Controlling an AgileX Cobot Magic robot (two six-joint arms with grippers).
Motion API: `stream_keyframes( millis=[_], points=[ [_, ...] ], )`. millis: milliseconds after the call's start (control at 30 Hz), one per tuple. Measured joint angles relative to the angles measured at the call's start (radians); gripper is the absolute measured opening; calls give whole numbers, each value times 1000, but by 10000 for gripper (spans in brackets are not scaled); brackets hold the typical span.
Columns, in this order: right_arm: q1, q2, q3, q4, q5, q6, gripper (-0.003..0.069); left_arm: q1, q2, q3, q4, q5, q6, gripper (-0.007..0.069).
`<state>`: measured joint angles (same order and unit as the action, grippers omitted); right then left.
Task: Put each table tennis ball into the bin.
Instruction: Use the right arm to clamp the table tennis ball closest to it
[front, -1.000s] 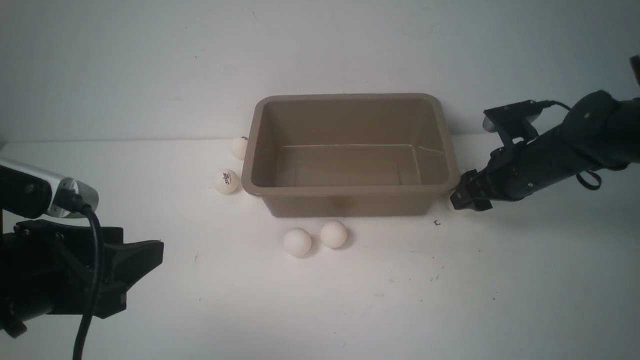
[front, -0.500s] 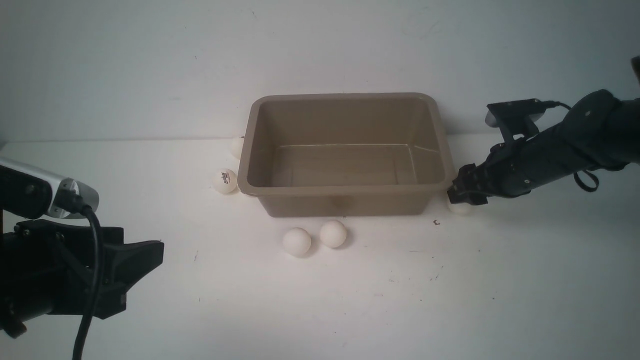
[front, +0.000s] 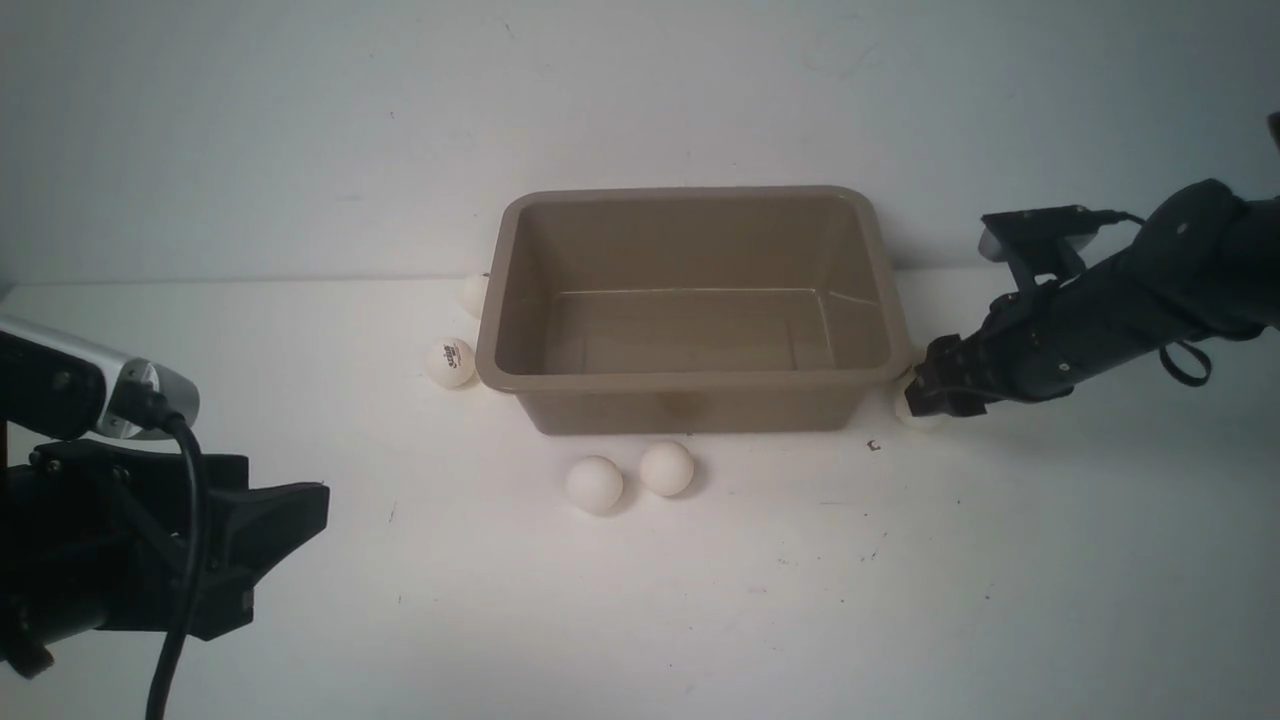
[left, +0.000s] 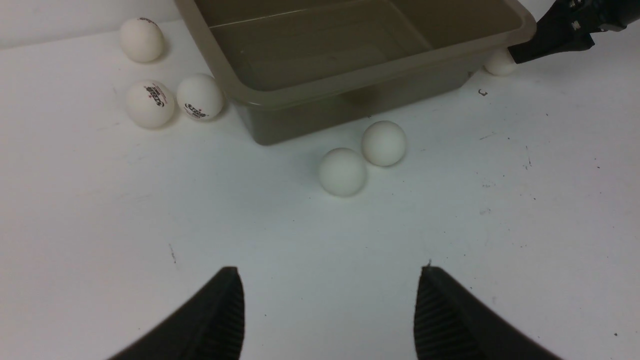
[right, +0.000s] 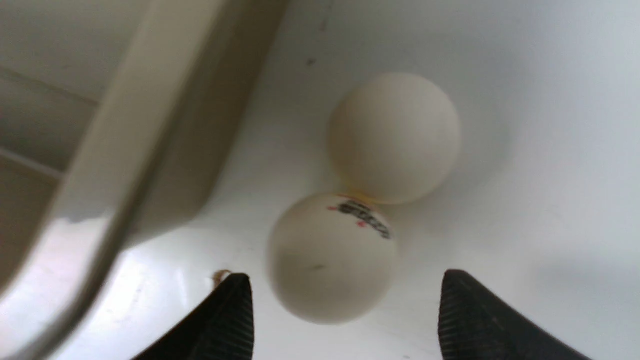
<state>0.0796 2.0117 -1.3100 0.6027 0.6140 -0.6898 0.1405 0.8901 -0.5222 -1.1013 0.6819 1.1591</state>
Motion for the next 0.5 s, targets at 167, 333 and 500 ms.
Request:
stream_keyframes(
  millis=[167, 333, 500],
  points=[
    [-25, 0, 0, -5, 29, -18, 450, 0, 0, 0, 0, 0, 1, 419],
    [-25, 0, 0, 67, 56, -89, 450, 0, 0, 0, 0, 0, 1, 419],
    [-25, 0, -1, 164, 56, -131, 450, 0, 0, 0, 0, 0, 1, 419]
  ],
)
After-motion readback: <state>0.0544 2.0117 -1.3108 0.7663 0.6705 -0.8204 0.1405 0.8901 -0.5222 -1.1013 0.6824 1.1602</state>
